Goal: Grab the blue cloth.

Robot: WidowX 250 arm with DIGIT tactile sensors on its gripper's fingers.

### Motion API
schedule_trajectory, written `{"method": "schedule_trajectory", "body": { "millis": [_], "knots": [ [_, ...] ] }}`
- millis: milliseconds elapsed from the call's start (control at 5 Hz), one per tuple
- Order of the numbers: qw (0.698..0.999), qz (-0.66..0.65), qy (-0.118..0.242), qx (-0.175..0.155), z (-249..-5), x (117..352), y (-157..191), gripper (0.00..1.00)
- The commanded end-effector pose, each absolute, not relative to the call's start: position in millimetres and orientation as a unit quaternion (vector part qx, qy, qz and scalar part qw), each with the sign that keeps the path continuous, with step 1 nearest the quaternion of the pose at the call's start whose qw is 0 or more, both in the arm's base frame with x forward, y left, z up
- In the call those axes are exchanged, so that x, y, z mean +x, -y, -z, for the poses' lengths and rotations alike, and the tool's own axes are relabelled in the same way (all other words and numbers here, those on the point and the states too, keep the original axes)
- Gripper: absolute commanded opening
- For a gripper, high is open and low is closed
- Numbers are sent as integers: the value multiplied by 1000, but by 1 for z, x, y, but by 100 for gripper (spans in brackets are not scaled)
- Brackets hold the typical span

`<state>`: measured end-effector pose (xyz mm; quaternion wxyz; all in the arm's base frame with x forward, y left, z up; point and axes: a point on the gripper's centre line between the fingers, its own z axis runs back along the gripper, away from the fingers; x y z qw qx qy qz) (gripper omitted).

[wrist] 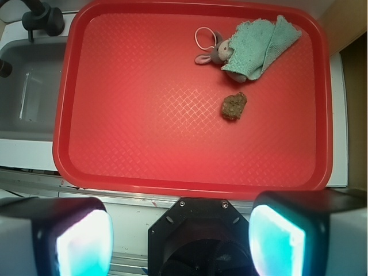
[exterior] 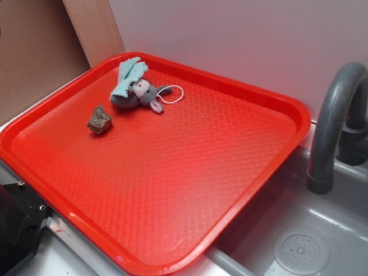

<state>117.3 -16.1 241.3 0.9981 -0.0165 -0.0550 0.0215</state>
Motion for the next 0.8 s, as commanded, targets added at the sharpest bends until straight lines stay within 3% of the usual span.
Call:
{"method": "schedule_trajectory", "body": {
  "millis": [0,200,600],
  "knots": [
    [998,-22,55,-17,-241,117,16,100],
    [997,-44,56,-26,-245,131,13,100],
    [988,-144,48,-23,-244,187,-15,100]
  ]
}}
